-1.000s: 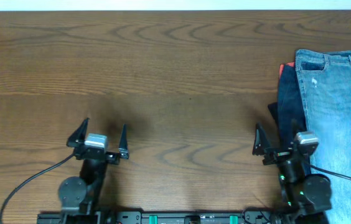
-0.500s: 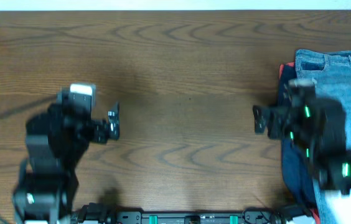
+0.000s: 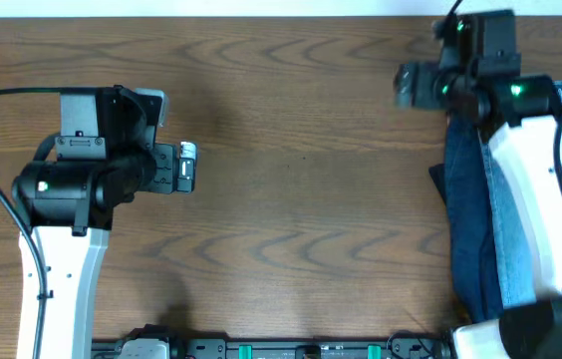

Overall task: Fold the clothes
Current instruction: 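Reach the right gripper to the light-blue jeans on the clothes stack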

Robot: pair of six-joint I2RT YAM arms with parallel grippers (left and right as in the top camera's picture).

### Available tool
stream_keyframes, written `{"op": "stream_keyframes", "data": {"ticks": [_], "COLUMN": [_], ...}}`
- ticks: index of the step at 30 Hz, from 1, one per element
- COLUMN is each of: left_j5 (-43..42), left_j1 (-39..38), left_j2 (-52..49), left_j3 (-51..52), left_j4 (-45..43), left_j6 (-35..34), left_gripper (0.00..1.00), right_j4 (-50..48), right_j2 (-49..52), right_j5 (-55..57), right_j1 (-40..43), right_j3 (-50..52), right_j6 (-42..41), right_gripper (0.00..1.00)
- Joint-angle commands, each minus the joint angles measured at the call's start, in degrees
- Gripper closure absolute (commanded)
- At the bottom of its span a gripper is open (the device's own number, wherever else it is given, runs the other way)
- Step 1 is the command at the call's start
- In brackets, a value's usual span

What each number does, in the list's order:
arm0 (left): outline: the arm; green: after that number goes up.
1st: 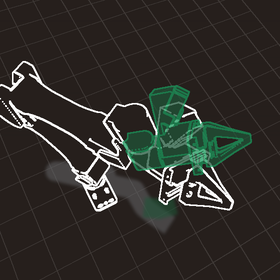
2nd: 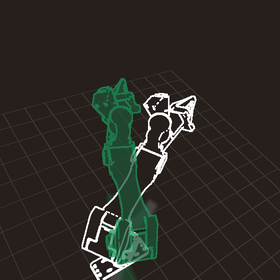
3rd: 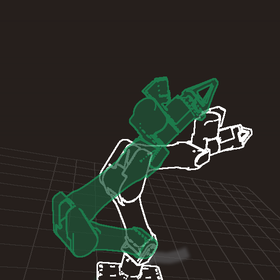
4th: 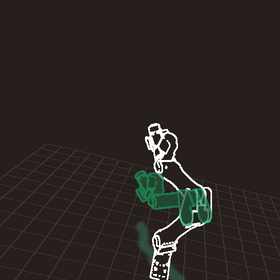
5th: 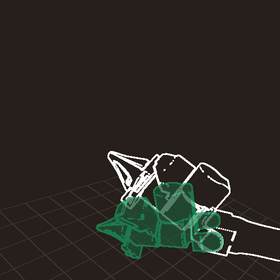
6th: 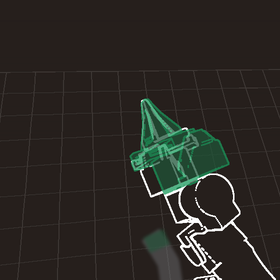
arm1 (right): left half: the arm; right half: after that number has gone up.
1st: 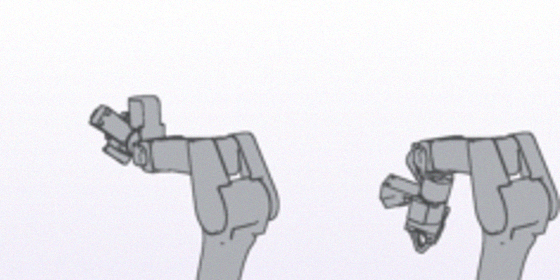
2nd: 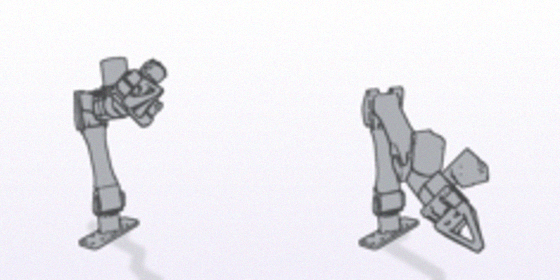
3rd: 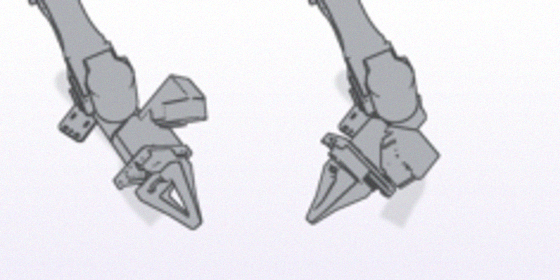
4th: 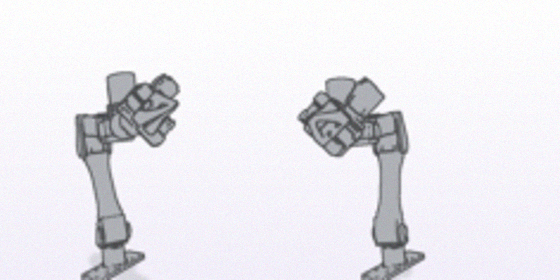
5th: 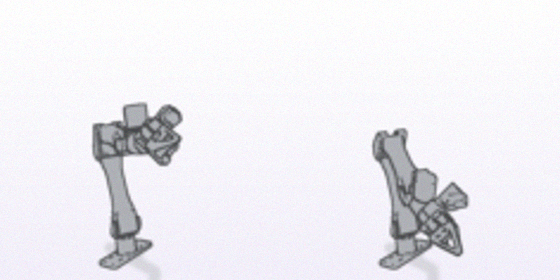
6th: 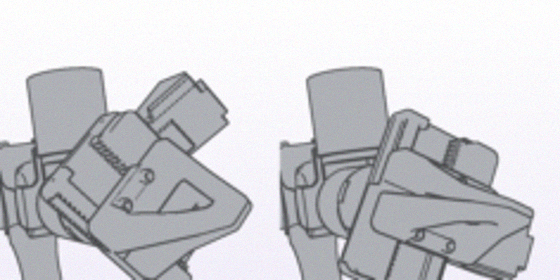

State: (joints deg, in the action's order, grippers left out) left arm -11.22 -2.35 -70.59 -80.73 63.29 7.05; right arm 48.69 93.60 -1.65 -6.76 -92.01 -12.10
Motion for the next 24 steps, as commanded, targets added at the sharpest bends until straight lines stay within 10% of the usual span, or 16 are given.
{"op": "stream_keyframes", "data": {"ticks": [1,17,24], "left_j5": [-0.31,-0.33,-0.31], "left_j1": [0.17,0.17,0.17], "left_j2": [0.52,0.61,0.61], "left_j3": [-1.27,-1.27,-1.25], "left_j4": [1.25,0.33,0.07], "left_j6": [-0.74,-0.74,-0.74], "left_gripper": [0.02,0.02,0.02], "right_j4": [-2.12,-11.93,-8.33], "right_j2": [5.22,29.07,31.78], "right_j5": [7.34,5.62,16.87], "right_j1": [6.05,17.29,15.69], "right_j3": [-0.83,-0.83,-0.83], "right_j6": [-2.54,-2.49,-2.84], "right_gripper": [0.12,0.3,0.59]}}
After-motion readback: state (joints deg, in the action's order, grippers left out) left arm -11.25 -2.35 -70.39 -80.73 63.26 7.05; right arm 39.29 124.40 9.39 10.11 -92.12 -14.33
